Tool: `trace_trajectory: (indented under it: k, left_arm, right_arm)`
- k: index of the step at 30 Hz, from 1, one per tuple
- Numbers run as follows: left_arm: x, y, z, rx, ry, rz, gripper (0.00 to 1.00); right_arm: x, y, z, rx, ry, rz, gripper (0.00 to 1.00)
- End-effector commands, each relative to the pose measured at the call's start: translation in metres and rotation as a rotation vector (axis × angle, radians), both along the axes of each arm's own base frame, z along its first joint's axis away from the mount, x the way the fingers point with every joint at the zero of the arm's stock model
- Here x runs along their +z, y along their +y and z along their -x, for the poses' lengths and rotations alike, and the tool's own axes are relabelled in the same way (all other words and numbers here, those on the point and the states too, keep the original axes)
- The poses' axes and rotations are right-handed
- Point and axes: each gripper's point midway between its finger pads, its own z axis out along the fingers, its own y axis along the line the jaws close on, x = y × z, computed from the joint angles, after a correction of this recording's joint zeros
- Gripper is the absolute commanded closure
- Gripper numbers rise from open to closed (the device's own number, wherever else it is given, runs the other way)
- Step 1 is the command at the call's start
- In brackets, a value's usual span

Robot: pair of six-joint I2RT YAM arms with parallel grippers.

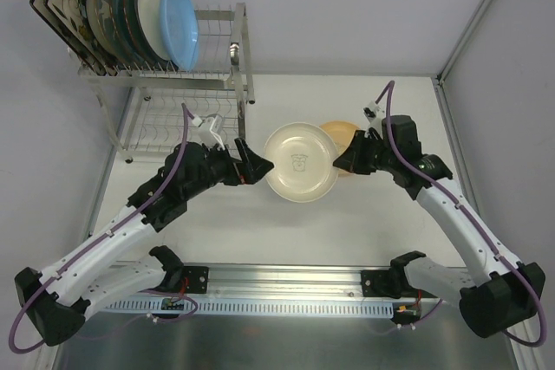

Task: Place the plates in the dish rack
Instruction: Pass the plate from the right arm to the left

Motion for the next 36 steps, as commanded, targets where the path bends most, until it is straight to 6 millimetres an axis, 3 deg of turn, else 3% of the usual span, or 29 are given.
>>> trace_trajectory:
  k: [1,11,16,24,36]
  left_arm:
    - [0.028,-0.007,-0.01,0.052,-0.053,0.057,0.01]
    - [0.016,-0.037,-0.011,0.016,-0.022,0.004,0.11]
    - [0.018,-0.043,-0.013,0.014,-0.025,0.005,0.18]
    - [0.016,-0.045,-0.013,0.016,-0.016,0.018,0.41]
    - [0.013,-0.045,-0.014,0.016,-0.027,0.008,0.69]
  right_arm:
    - [0.03,0.013,0.001,0.042,-0.107,-0.076,0.99]
    - [0.042,0.022,0.008,0.082,-0.148,-0.108,0.99]
    - [0.041,0.022,0.009,0.089,-0.151,-0.109,0.99]
    - [0.036,0.021,0.011,0.096,-0.157,-0.107,1.0]
    - [0.034,0.025,0.01,0.108,-0.151,-0.119,0.99]
